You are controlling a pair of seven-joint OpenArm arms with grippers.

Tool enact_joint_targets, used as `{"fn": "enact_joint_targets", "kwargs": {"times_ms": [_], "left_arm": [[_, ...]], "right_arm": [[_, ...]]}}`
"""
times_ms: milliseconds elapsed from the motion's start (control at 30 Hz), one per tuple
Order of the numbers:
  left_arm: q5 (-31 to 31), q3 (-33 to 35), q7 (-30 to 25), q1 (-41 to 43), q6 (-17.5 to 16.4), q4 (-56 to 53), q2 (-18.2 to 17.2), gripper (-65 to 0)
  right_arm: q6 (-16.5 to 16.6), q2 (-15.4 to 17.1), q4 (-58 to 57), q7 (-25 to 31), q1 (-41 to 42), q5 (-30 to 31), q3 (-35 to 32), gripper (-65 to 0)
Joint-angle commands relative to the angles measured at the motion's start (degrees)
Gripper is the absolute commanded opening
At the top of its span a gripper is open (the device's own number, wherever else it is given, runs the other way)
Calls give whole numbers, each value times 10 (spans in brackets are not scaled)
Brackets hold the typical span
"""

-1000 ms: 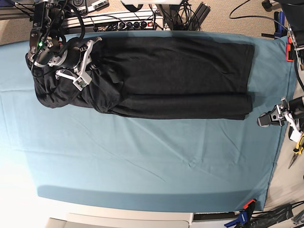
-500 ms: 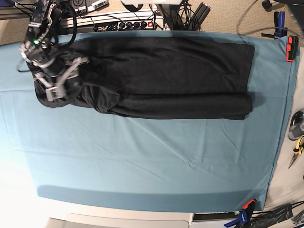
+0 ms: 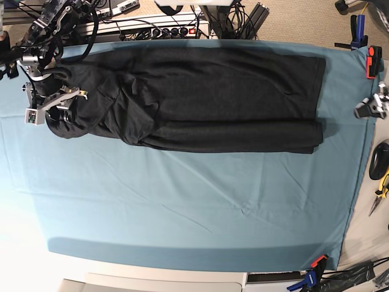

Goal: Fold the T-shirt properly
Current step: 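Grasp the shirt's side end with the right gripper and fold it inward, then move the left gripper to the shirt's other side end and grasp it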

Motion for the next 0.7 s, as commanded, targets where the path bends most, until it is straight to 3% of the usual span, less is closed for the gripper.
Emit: {"fn": "enact_joint_targets", "kwargs": {"times_ms": [0,267,500,667], "left_arm": [[-12,-2,-2,-5,-1,9,-14,-314],[-12,6,5,-7,3,30,13,-314],[-12,106,5,-9,3,48,42,-315],[-12,132,5,-9,3,53,78,-315]], "right_arm": [[7,9,12,15,4,7,3,-374],[11,9,12,15,4,18,3,-374],[26,9,12,15,4,20,3,-374],[26,9,12,15,3,20,3,-374]]}}
